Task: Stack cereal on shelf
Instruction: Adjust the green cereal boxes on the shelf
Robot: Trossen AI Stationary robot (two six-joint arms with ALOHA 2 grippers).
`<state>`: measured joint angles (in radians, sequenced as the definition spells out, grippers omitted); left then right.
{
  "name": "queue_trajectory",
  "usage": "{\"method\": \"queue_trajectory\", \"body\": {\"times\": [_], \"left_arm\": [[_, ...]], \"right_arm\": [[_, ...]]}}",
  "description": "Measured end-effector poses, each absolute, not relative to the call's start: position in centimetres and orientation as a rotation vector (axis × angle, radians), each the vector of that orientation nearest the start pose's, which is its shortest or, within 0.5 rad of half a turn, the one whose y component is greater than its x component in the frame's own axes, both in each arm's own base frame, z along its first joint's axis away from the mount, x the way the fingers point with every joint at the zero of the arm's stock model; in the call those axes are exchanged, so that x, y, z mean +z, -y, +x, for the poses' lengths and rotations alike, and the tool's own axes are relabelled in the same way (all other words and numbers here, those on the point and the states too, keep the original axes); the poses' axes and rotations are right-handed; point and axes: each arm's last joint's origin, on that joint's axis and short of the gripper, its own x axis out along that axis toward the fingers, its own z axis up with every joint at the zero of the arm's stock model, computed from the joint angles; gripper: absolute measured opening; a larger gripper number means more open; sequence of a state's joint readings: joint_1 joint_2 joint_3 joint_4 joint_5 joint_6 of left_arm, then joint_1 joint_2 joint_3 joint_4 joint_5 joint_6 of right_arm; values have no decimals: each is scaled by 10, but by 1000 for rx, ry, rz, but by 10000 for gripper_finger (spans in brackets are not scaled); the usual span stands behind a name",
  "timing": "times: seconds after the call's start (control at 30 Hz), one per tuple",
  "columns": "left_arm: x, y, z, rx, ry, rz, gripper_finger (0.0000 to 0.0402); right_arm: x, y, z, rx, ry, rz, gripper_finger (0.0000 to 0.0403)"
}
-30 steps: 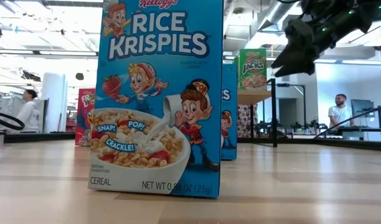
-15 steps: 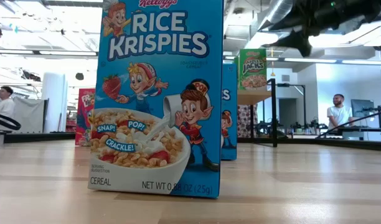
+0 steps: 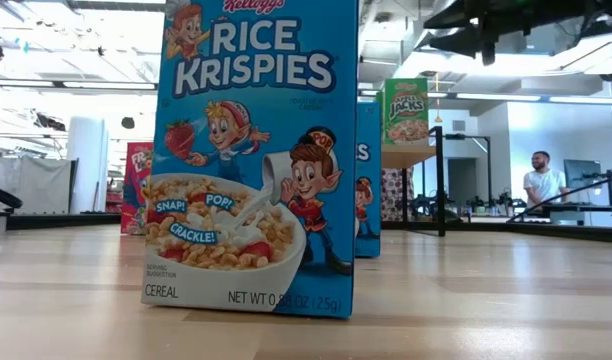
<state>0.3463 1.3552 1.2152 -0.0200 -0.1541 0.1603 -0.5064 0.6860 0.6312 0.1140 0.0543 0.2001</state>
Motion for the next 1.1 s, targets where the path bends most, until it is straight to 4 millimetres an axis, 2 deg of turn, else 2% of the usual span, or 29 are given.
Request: {"method": "queue_trajectory", "body": {"times": [0.13, 0.37, 0.7, 0.83, 1.1], "left_arm": [[355, -136, 304, 448, -190, 124, 242], [328, -166, 325, 418, -152, 74, 242], [296, -184, 352, 472, -82, 38, 242], [293, -191, 362, 464, -81, 11, 242], [304, -205, 381, 448, -50, 25, 242]], "right_arm": [[321, 84, 137, -598, 96, 186, 250], [308, 87, 140, -619, -17, 244, 250], [301, 95, 145, -745, -42, 267, 250], [302, 97, 144, -804, -27, 262, 250], [311, 106, 141, -850, 85, 247, 250]]}}
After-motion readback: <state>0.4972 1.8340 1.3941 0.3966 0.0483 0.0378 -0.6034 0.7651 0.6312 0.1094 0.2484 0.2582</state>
